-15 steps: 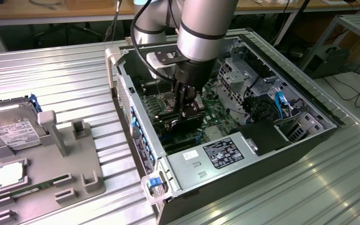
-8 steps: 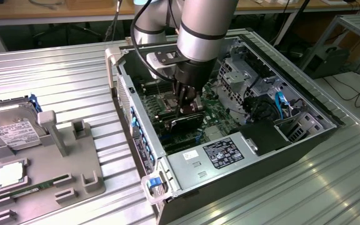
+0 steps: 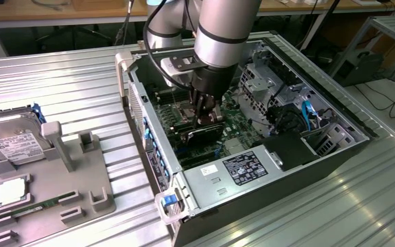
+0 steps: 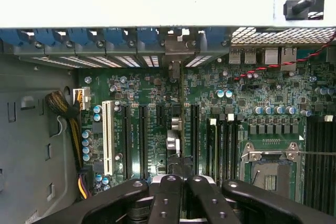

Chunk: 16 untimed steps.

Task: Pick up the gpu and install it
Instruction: 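Insert the gpu into the slot, then press down on the gpu until it lock into place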

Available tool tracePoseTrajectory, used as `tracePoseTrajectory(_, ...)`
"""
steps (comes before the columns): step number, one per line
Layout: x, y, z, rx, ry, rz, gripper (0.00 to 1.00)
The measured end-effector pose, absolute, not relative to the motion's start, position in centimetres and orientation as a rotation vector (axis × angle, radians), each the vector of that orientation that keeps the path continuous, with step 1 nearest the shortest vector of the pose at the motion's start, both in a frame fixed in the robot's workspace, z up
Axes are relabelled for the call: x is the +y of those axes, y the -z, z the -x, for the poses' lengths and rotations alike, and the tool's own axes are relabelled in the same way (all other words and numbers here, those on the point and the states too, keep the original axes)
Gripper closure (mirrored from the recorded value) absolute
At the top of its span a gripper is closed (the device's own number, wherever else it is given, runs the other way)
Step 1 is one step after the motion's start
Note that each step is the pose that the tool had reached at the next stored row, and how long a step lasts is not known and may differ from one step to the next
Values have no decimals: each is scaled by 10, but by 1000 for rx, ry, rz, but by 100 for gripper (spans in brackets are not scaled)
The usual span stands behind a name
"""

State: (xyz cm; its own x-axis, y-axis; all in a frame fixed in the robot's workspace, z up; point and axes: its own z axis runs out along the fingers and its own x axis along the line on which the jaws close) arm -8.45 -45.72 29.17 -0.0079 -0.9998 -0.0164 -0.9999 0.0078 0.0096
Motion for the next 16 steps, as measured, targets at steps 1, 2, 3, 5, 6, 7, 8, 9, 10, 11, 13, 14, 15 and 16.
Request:
tracePoseTrajectory(1, -457, -292, 84, 2227, -29, 2209, 89)
tracePoseTrajectory(2, -457, -292, 84, 2227, -29, 2209, 89)
tracePoseTrajectory(3, -457, -292, 84, 2227, -29, 2209, 89)
tracePoseTrajectory(5, -457, -292, 84, 2227, -29, 2209, 89)
tracePoseTrajectory(6, -457, -292, 84, 2227, -29, 2209, 89)
tracePoseTrajectory(7, -457, -292, 85, 2227, -29, 2209, 89)
tracePoseTrajectory(8, -457, -292, 89, 2227, -29, 2209, 89)
tracePoseTrajectory(9, -457, -292, 107, 2226, -27, 2209, 89)
tracePoseTrajectory(10, -457, -292, 109, 2226, -27, 2208, 89)
tracePoseTrajectory(11, -457, -292, 109, 2226, -27, 2208, 89)
tracePoseTrajectory(13, -457, -292, 110, 2226, -27, 2208, 89)
tracePoseTrajectory(14, -457, -291, 112, 2226, -27, 2208, 89)
tracePoseTrajectory(15, -457, -291, 114, 2226, -27, 2209, 89)
tracePoseTrajectory(16, -457, -291, 117, 2226, -27, 2209, 89)
